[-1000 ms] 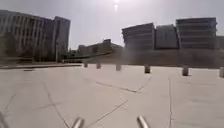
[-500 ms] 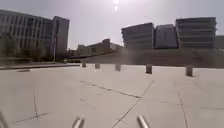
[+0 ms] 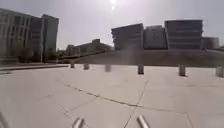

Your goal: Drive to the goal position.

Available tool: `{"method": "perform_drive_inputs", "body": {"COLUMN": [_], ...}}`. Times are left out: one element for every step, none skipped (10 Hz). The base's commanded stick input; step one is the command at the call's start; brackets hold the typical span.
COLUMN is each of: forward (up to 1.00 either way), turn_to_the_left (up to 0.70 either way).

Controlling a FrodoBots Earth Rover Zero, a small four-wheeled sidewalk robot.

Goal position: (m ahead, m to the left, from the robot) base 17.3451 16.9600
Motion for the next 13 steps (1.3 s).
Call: {"method": "perform_drive_inputs", "body": {"forward": [0.70, 0.70, 0.70, 0.70, 0.70, 0.70, 0.70, 0.70, 0.70, 0.70, 0.70, 0.70, 0.70], "turn_to_the_left": [0.01, 0.01, 0.01, 0.01, 0.01, 0.01, 0.01, 0.01, 0.01, -0.01, -0.12, -0.34, -0.24]}}
